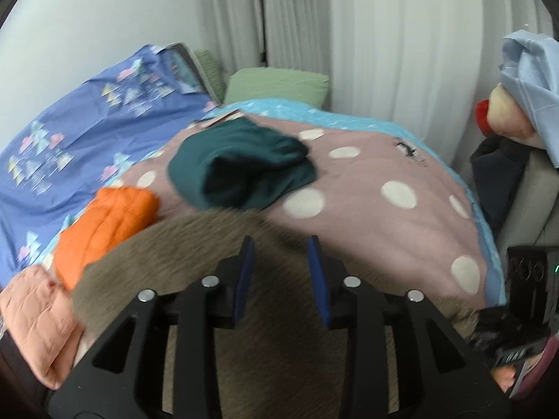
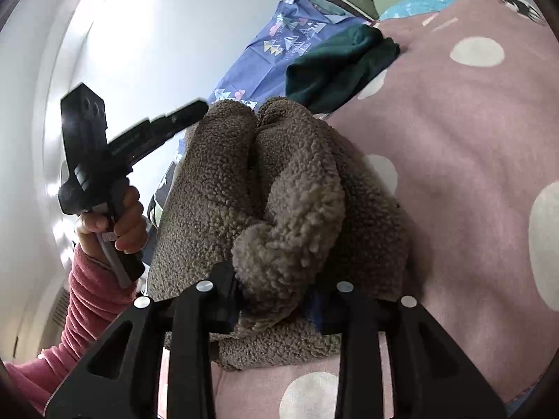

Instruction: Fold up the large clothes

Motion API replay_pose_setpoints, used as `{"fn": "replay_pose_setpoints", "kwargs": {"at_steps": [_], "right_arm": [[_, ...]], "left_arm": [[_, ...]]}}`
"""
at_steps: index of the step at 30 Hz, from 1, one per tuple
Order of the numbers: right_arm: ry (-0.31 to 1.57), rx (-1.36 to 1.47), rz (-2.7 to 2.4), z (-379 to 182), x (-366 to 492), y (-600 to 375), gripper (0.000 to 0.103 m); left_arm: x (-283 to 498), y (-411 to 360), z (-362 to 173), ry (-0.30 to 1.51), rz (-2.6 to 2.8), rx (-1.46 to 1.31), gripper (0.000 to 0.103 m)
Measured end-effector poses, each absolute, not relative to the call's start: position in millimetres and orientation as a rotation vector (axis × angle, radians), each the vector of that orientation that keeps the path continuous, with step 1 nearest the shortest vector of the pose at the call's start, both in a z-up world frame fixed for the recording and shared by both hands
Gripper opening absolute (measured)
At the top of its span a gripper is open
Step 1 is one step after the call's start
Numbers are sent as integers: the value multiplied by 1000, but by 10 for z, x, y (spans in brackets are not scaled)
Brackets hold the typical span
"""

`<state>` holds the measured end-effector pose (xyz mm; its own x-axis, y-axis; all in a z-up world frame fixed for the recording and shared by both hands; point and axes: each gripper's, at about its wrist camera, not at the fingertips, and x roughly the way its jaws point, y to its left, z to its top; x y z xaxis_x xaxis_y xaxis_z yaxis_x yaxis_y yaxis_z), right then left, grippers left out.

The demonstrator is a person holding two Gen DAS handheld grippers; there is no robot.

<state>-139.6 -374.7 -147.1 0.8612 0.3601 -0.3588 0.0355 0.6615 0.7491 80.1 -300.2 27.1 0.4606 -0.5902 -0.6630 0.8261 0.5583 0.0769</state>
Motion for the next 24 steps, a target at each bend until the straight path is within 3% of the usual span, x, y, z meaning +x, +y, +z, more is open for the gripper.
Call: {"fn": "replay_pose_setpoints", "kwargs": {"at_steps": [3,10,24], "right_arm": [[513,864,206,-1473,-1336,-3957,31],[524,783,91,-1393,-1483,-3939,39],[519,640,0,-1210,-1560,-3914,49]], "left_arm": [[879,-2750,177,656,-902,405,47],[904,-3064,-338,710,-870,569,47],[916,-3121,-366,731,-858,582,47]]}}
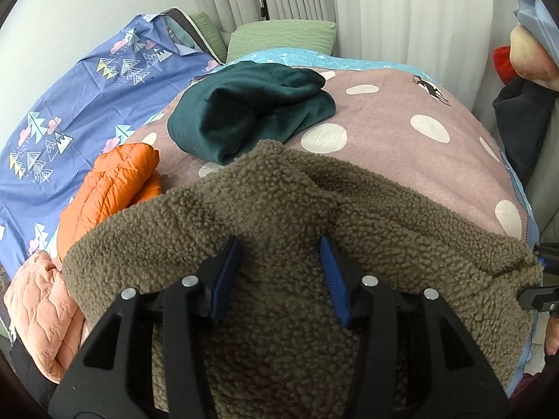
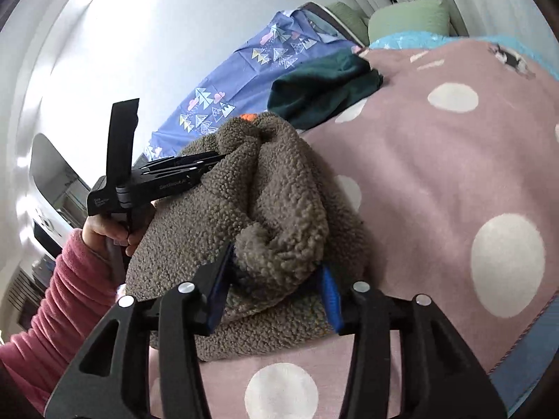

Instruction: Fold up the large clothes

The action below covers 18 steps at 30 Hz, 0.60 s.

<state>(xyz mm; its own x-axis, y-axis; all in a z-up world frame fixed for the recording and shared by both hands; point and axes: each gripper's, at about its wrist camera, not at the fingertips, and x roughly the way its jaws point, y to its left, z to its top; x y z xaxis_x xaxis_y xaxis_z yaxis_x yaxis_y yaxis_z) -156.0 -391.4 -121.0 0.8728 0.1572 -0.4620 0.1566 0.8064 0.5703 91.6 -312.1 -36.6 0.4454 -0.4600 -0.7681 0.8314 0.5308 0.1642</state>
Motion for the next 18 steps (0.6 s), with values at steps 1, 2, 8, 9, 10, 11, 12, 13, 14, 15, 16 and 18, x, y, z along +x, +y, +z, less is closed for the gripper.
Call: {"fn": "replay_pose_setpoints", "kwargs": {"at_steps": [1,2,8,9,10,11,12,13,14,15,16,18], "right_arm": [[512,626,-12,-1181,-1587,-3916,49],[501,612,-30,-1136,-1615,-3921,49],[316,505,-38,-680,-1727,-3855,47],[316,492,-28,-653,-1694,-3828,45],[332,483,-20,-656,-1618,-3790,41],[360,488,-10,-697,-1539,-3767,38],[419,508,4,-811,-1398,-3747,36],[489,531,5,-961,-1271,-3740,33],[549,556,-11,-1141,-1171,-3744,34],[572,586,-14,-1304,-1118,-3753,35],[559,643,2,-1482,-1136,-3799,36],[570,645,-3,-1458,-1210,-3827,36]], "left_arm": [[918,-3130,-367,731,-856,585,47],[919,-3137,-369,731,-854,587,48],[935,-3235,-405,741,-841,616,47],[936,-3253,-411,742,-838,623,47],[934,-3276,-416,743,-834,633,47],[934,-3293,-421,745,-830,641,47],[932,-3299,-424,745,-830,643,47],[937,-3305,-426,747,-831,644,47],[947,-3306,-429,751,-833,641,47],[959,-3311,-439,755,-833,637,48],[969,-3323,-462,759,-833,636,48],[936,-3387,-526,751,-837,654,48]]}}
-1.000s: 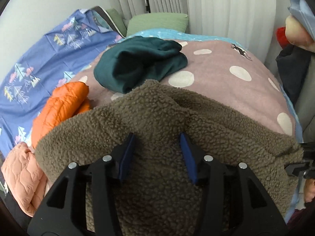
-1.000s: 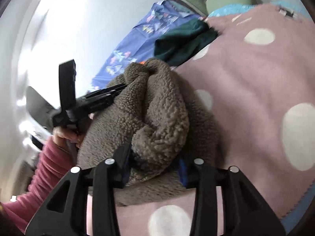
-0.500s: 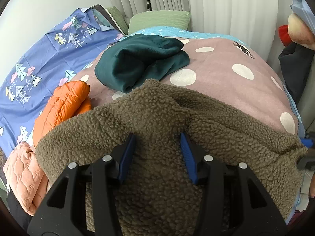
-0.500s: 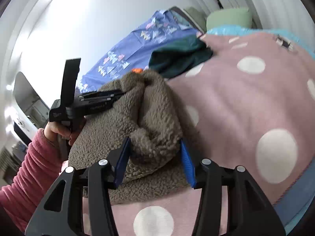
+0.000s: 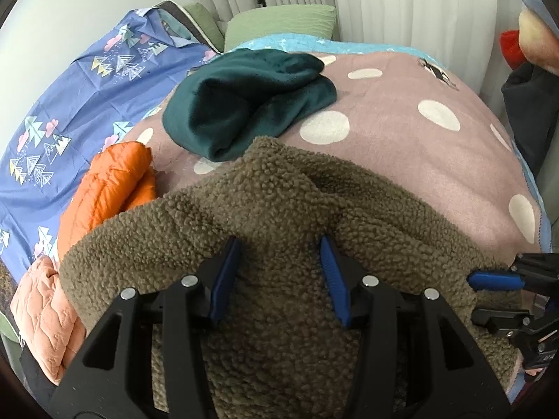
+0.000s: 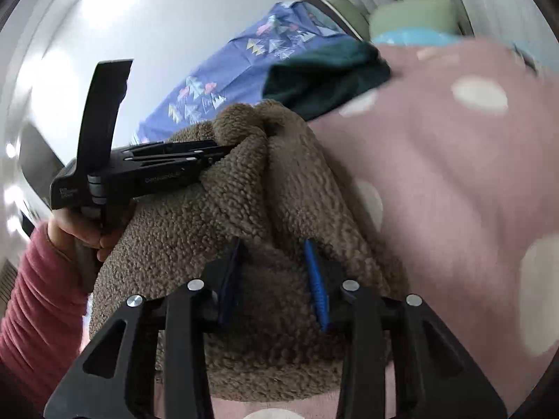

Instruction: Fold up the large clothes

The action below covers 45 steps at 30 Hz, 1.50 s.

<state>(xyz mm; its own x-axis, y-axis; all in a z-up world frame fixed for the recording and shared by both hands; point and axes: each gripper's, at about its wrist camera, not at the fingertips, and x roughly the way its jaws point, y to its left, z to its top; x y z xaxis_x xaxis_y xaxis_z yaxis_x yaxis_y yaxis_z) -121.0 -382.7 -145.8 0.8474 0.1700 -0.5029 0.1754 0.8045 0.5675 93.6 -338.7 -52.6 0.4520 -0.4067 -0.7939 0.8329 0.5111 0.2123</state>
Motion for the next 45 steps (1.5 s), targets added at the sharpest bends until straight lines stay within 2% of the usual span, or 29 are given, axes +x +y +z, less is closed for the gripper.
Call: {"fn": "replay_pose_setpoints", "kwargs": {"at_steps": [9,13,14,15,17,18,22,24,26,27,34,42,45], "right_arm": [[609,524,-79,-1325,-1183,-3642,41],[614,525,-79,-1321,-1171,-3659,43],[615,524,-79,-1326,-1173,-3663,43],[615,522,-82,-1328,-1170,-3661,44],[613,514,-87,-1328,-1153,-3652,45],[612,512,-89,-1328,-1143,-3650,46],[611,513,-88,-1340,-1125,-3668,47],[608,518,-76,-1345,-1107,-3680,49],[609,519,-60,-1338,-1055,-3655,51],[609,499,-89,-1325,-1038,-3628,51],[612,500,-101,-1317,-1040,-3650,53],[616,501,-103,-1308,-1059,-3651,53],[617,493,-108,-1298,-1049,-3627,53]], "left_arm": [[894,-3345,-499,721,-831,648,49],[869,-3210,-301,698,-833,588,50],[867,-3168,-248,692,-836,570,48],[869,-3115,-178,678,-834,549,37],[905,-2965,-19,633,-815,511,25],[963,-2852,69,612,-804,475,23],[1304,-2511,111,636,-717,370,23],[1544,-2444,-177,730,-672,399,25],[1721,-2484,-742,834,-656,478,25],[1781,-2458,-858,852,-643,421,23],[1746,-2516,-781,841,-623,435,22],[1523,-2574,-160,765,-749,328,22],[1332,-2938,-21,699,-869,437,30]]}}
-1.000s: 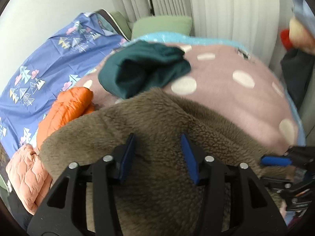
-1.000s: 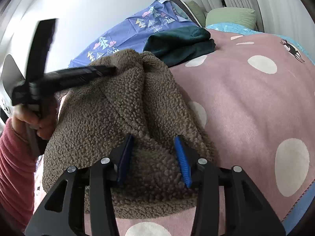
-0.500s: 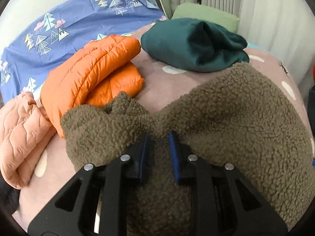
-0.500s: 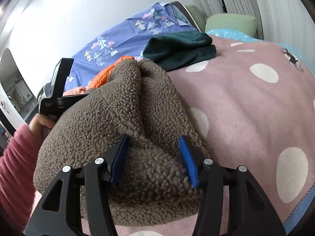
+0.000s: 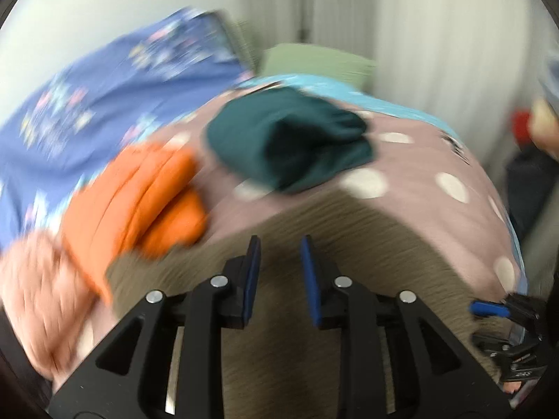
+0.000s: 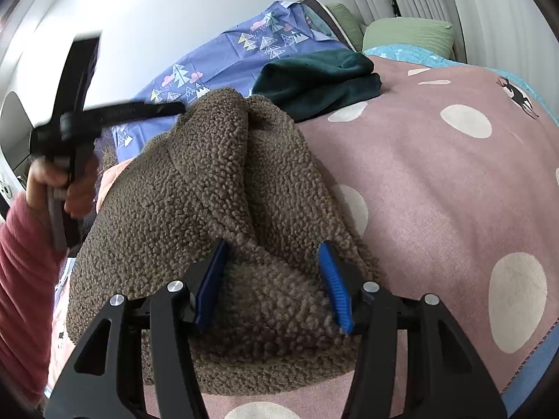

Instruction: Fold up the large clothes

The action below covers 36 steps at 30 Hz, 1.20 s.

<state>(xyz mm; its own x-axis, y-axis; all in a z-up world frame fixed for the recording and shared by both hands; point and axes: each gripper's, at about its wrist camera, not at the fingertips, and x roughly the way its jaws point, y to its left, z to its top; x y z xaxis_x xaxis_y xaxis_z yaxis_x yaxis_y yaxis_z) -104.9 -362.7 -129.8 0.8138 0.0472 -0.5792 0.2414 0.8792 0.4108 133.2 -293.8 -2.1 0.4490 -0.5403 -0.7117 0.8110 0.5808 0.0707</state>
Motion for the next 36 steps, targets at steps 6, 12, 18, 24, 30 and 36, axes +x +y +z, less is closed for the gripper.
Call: {"fn": "replay_pose_setpoints", "kwargs": {"at_steps": [6,12,18,24,30,36], "right_arm": [[613,504,-154,-1346,-1011,-3667,53],[618,489,-131,-1327,-1008,-3654,54],[620,477,-142,-1318,-1026,-3633,56],[616,460,-159,-1311,-1040,-3605,57],[611,459,-149,-1300,-1013,-3587,59],[616,460,-162,-1311,-1017,-3613,62]], "left_arm": [[1351,-3755,-769,794,-764,791,37],[1267,-3624,-639,732,-749,734,43],[1261,-3087,-192,652,-730,566,48],[1576,-2362,20,651,-630,417,33],[1975,-2169,-948,853,-604,413,33],[1874,-2250,-830,794,-510,406,32]]}}
